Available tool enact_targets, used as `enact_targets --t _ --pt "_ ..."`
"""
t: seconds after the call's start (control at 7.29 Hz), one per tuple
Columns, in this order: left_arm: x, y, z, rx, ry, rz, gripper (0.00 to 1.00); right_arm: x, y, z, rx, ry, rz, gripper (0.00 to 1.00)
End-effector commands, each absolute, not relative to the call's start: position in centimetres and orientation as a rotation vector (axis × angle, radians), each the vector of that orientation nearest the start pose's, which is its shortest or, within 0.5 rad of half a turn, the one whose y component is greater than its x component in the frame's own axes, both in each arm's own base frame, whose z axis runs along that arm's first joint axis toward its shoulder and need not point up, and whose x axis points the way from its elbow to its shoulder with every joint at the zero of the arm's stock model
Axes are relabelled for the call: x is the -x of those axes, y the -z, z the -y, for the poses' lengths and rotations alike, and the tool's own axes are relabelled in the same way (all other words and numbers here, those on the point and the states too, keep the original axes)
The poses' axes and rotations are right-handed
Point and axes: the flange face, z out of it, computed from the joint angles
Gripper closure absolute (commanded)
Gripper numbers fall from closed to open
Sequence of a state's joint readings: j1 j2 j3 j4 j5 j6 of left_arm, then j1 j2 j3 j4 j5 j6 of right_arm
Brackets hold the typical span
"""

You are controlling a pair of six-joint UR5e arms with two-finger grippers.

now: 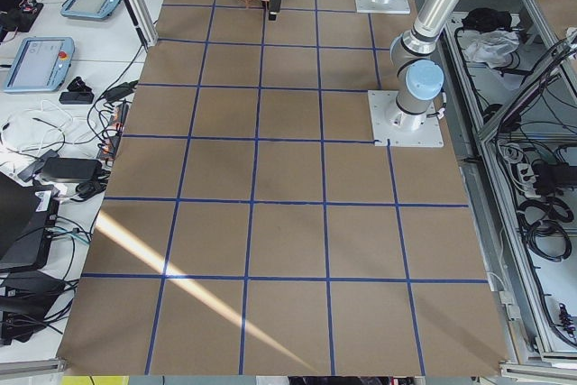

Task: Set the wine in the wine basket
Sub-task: 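Tilt and lower the bottle into the empty middle rack ring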

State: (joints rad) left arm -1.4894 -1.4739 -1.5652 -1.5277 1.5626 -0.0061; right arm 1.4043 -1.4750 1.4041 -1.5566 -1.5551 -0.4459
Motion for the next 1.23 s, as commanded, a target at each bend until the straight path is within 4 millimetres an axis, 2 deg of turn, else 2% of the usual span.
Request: enact_targets --t 0.0,0.14,0.41,0.69,0.82,1.1 --pt "9.6 -54.2 47.1 0.136 0.232 -3.132 0.0 -4.0 -51.1 56.0 0.464 0.09 -3.113 0.98" --pt "9.6 -54.2 47.1 0.136 0.229 -3.131 0.0 -3.8 -51.0 56.1 0.486 0.089 -3.112 0.98" --pt "9.6 -54.2 47.1 0.136 0.229 -3.129 0.0 -1.5 -50.5 56.0 0.494 0.075 -3.097 0.98" --pt "9.6 -54.2 47.1 0.136 0.229 -3.129 0.0 -1.4 -50.8 55.9 0.447 0.086 -3.103 0.98" --pt "9.6 -54.2 47.1 0.136 0.229 -3.129 0.0 -1.6 -50.9 55.8 0.369 0.085 -3.113 0.98" --pt "9.6 -54.2 47.1 0.136 0.229 -3.129 0.0 -1.8 -50.8 55.8 0.362 0.086 -3.101 0.98"
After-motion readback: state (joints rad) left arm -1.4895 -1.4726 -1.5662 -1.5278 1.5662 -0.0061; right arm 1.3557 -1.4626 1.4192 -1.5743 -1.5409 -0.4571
